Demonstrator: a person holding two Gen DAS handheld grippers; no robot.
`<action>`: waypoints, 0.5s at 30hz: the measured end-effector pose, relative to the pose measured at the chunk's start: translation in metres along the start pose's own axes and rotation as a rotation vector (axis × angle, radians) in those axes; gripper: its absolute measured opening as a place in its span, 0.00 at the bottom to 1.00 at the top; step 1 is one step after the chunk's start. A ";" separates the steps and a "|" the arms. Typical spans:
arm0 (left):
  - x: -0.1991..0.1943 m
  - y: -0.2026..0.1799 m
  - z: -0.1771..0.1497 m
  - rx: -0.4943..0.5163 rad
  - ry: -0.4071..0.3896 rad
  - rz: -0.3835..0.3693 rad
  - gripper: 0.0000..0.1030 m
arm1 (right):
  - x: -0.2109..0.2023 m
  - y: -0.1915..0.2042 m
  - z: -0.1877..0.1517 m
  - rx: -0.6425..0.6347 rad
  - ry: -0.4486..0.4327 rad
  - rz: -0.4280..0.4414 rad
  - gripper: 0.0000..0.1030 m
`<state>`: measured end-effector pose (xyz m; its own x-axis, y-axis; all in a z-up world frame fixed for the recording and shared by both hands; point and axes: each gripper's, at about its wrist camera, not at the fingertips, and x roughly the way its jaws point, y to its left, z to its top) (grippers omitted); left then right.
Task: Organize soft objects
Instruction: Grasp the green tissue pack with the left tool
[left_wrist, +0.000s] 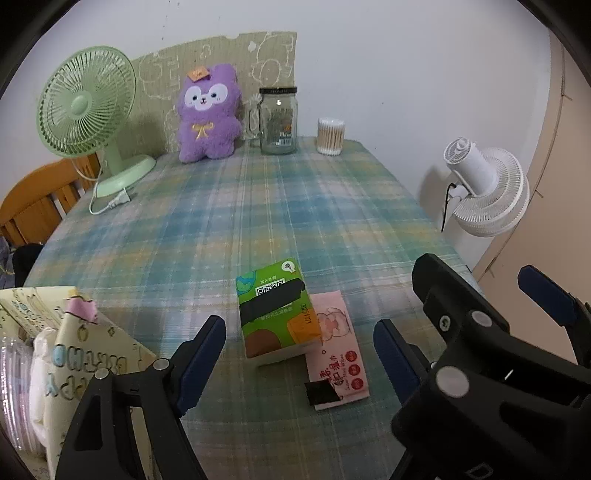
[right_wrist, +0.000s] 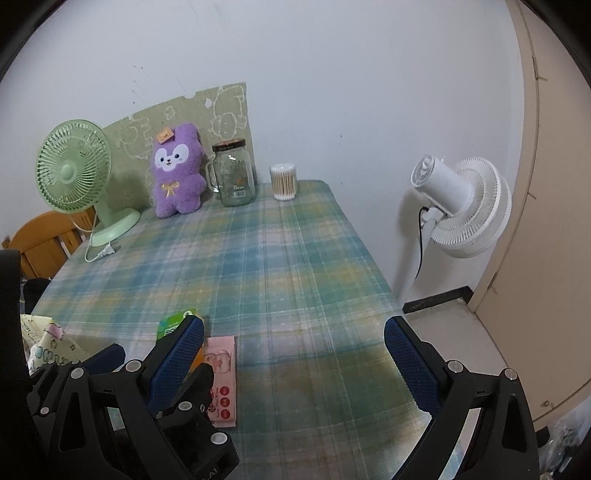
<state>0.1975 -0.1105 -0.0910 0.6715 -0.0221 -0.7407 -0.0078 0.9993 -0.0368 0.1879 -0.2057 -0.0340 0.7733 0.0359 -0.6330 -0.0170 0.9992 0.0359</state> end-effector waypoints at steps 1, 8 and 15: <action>0.003 0.001 0.000 -0.003 0.007 -0.003 0.81 | 0.002 0.000 0.000 0.000 0.004 0.002 0.97; 0.022 0.009 0.000 -0.039 0.039 0.009 0.77 | 0.019 0.002 -0.003 0.001 0.029 0.008 0.97; 0.041 0.016 -0.001 -0.080 0.080 0.008 0.74 | 0.034 0.002 -0.006 0.008 0.056 0.005 0.97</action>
<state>0.2240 -0.0952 -0.1230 0.6102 -0.0201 -0.7920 -0.0737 0.9939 -0.0820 0.2104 -0.2026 -0.0597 0.7366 0.0419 -0.6750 -0.0153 0.9989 0.0453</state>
